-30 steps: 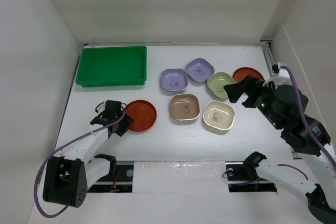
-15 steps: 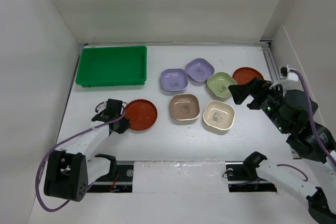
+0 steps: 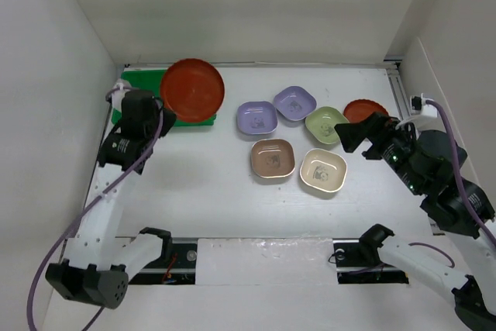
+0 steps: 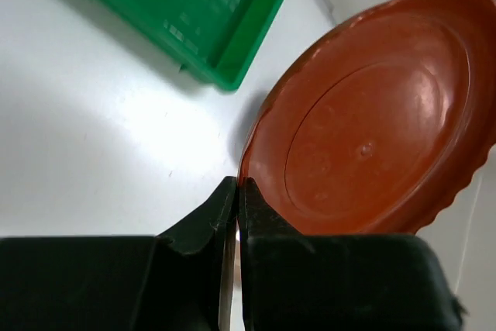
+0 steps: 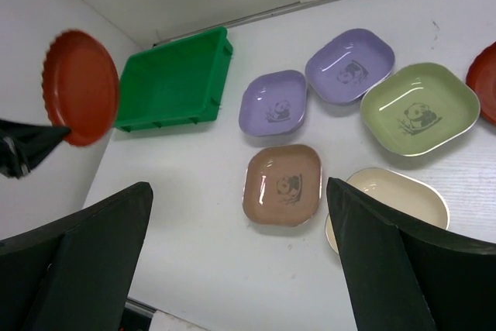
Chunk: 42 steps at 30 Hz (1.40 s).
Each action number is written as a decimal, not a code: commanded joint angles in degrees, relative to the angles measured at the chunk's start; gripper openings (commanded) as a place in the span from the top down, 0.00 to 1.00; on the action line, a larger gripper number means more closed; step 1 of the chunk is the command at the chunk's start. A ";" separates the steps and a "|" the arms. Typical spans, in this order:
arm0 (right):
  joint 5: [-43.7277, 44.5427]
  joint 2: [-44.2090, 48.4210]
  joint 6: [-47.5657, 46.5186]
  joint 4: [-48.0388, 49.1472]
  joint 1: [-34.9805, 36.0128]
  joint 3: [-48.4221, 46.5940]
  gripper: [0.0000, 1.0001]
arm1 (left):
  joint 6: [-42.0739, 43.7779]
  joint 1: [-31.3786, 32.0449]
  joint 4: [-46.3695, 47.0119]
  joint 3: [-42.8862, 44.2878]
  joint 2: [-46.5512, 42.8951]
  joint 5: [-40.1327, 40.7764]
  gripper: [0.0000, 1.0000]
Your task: Place the plates into the plastic bin on the countertop
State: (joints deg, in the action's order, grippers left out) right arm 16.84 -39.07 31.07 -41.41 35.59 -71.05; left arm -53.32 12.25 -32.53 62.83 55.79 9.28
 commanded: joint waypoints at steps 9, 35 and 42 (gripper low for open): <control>-5.06 -3.21 -1.27 8.09 -0.35 1.17 0.00 | 4.63 -12.07 4.76 29.43 41.04 5.05 1.00; 4.33 -8.99 3.99 8.36 -4.99 3.90 0.00 | 6.03 -17.17 6.08 39.04 56.89 -3.04 0.19; -5.39 -17.00 10.50 13.97 -31.33 11.01 0.00 | 9.54 -15.59 2.30 41.85 49.08 -4.69 0.01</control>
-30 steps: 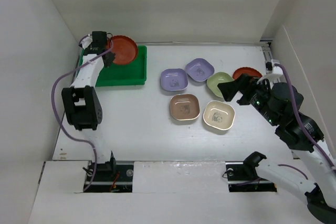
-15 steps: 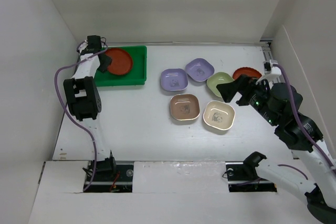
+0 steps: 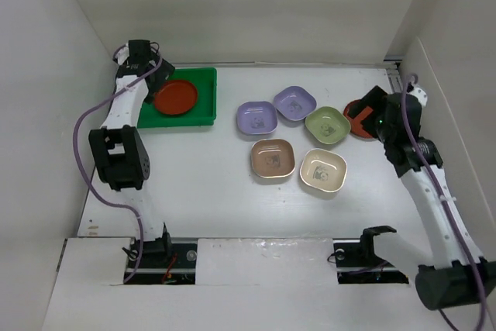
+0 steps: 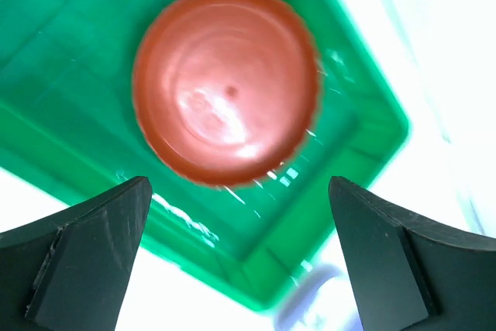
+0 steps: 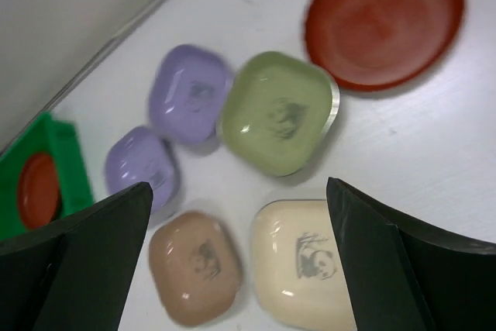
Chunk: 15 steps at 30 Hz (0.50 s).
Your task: Place the plates into the plastic bin on the countertop
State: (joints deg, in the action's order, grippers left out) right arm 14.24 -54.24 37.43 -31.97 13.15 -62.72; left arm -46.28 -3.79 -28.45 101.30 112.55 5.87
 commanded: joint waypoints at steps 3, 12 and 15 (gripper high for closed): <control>-10.01 -6.30 6.33 9.80 -22.26 7.34 0.00 | 5.22 0.98 -1.79 3.90 -13.65 -4.97 0.01; -5.89 -24.05 9.06 16.23 -30.73 4.99 0.01 | 15.51 0.98 0.84 -12.07 -31.68 -12.80 0.01; -5.89 -33.89 9.06 17.55 -31.25 2.96 0.05 | 16.30 0.98 4.09 -18.93 -37.04 -15.35 0.01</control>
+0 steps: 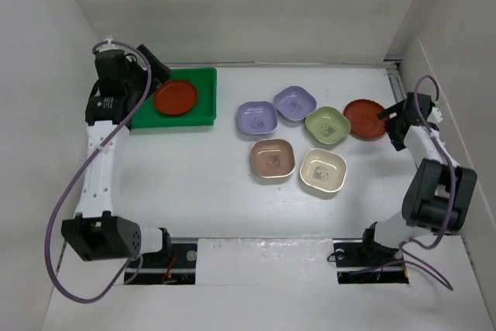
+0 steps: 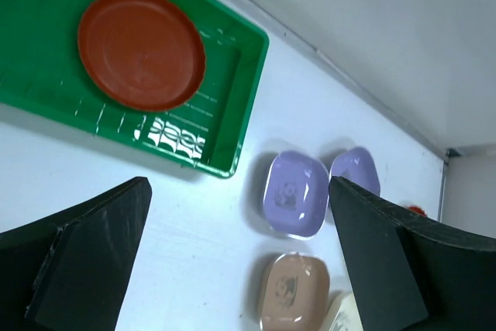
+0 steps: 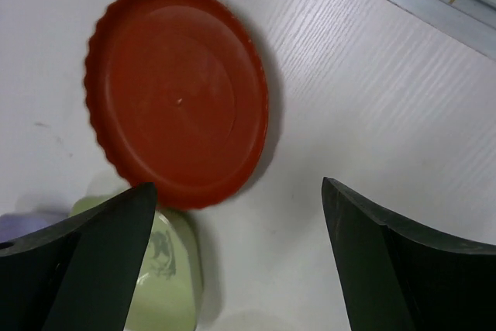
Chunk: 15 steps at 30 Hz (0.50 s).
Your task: Place the plates into the plastic bin on the countertop
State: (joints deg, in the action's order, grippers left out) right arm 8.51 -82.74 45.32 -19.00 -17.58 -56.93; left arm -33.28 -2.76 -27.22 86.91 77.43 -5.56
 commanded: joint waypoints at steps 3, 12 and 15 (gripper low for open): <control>-1.82 -13.92 1.17 4.59 -2.98 -5.12 0.13 | 3.31 -0.05 4.01 -7.29 -3.94 -5.42 0.01; -0.43 -23.94 1.17 1.35 -1.85 -13.64 0.30 | 3.31 -0.05 5.78 -9.48 -5.09 -9.03 0.01; 1.24 -26.33 1.17 -2.08 -1.22 -17.68 0.38 | 3.31 -0.05 5.78 -9.48 -5.09 -9.55 0.01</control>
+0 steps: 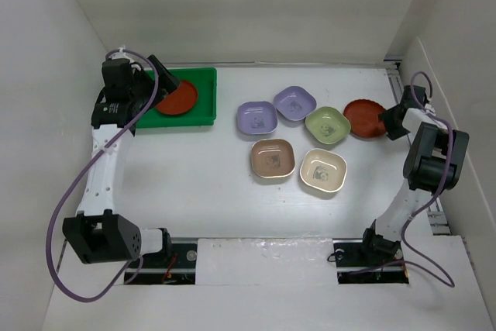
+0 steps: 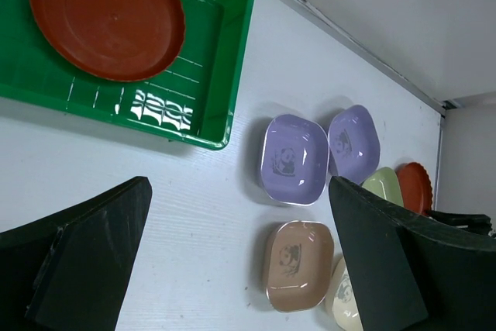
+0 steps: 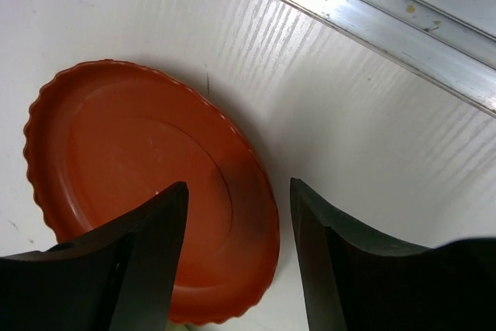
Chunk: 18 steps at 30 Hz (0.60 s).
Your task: Place the plates into the plastic bin on the countertop
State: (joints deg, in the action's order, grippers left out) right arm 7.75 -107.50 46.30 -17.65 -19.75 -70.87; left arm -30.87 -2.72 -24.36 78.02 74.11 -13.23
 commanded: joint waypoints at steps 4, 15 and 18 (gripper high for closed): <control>2.01 -2.10 -0.34 -4.49 0.94 -4.36 0.41 | 0.90 -0.09 2.91 -0.06 -2.30 -1.27 0.01; 2.53 -4.47 -1.91 -8.27 1.47 -7.96 0.82 | 0.90 -0.09 1.86 0.47 -2.30 -0.21 0.01; 2.53 -5.00 -1.92 -8.81 0.86 -8.49 0.90 | 1.43 -0.09 1.86 0.47 -2.30 -0.21 0.01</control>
State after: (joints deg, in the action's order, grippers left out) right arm 9.23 -112.07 44.97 -25.21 -18.74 -76.71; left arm -30.61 -2.72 -23.51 77.84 74.06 -13.45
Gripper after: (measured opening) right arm 0.139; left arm 0.989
